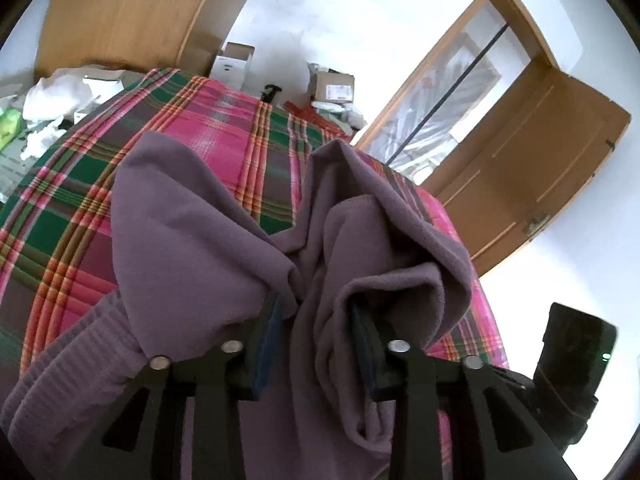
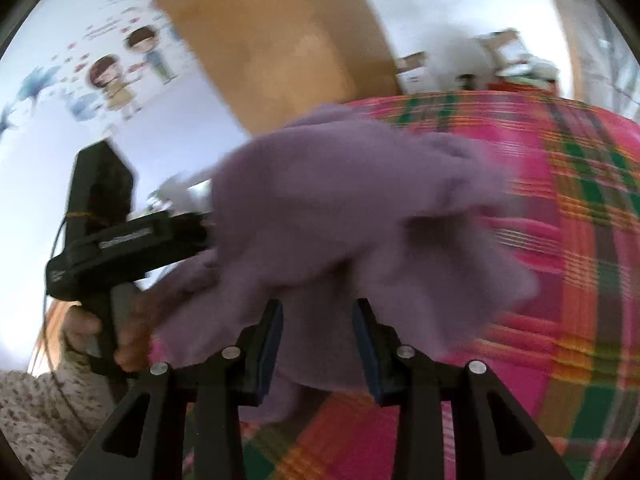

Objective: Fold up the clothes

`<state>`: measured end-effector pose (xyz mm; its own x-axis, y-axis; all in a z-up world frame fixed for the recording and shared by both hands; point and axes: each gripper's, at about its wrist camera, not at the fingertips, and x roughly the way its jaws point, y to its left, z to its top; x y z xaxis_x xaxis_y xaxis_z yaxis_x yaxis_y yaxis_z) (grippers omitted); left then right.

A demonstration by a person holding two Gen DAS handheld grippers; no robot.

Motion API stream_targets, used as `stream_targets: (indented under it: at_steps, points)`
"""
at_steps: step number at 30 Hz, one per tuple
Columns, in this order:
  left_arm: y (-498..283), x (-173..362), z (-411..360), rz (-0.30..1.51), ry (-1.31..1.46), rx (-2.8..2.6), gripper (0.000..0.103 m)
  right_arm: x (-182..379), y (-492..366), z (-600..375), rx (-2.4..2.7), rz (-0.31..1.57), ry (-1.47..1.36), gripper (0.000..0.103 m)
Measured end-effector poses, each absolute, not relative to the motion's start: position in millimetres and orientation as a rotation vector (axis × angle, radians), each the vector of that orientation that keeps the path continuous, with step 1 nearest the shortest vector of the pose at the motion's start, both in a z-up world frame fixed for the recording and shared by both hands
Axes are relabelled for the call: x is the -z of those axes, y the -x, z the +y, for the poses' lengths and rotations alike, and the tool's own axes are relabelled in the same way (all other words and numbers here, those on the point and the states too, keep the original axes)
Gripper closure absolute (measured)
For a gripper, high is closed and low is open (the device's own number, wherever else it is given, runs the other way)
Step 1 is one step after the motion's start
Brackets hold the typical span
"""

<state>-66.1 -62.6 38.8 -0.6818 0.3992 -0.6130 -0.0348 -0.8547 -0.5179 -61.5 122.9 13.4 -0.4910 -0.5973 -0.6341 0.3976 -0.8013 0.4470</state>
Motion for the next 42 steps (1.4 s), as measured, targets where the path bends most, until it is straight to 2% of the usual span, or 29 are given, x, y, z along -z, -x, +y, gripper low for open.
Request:
stream_targets:
  at_steps: [4, 7, 12, 20, 21, 22, 23, 25, 42]
  points:
    - [67, -37, -64, -0.710, 1.110, -2.594, 0.078, -7, 64, 160, 2.448, -0.389, -1.133, 0.065]
    - [67, -36, -65, -0.718, 1.109, -2.596, 0.082, -2, 71, 169, 2.488, -0.418, -1.158, 0.064]
    - [68, -35, -66, -0.725, 1.110, -2.605, 0.082, 16, 93, 174, 2.532, -0.412, -1.269, 0.064]
    - [74, -29, -64, -0.743, 1.154, -2.584, 0.082, 10, 100, 161, 2.514, -0.406, -1.222, 0.062]
    - [74, -29, -63, -0.743, 1.155, -2.585, 0.082, 7, 98, 162, 2.516, -0.414, -1.208, 0.068]
    - [74, -28, -63, -0.742, 1.155, -2.586, 0.082, 4, 95, 164, 2.517, -0.422, -1.194, 0.087]
    - [74, -30, -62, -0.737, 1.152, -2.589, 0.082, 1, 92, 166, 2.519, -0.430, -1.179, 0.089]
    - [73, -34, -59, -0.721, 1.134, -2.591, 0.098, -4, 87, 169, 2.522, -0.446, -1.151, 0.090]
    - [49, -72, -9, -0.643, 0.966, -2.524, 0.099, -66, 33, 233, 2.714, -0.598, -0.910, 0.091]
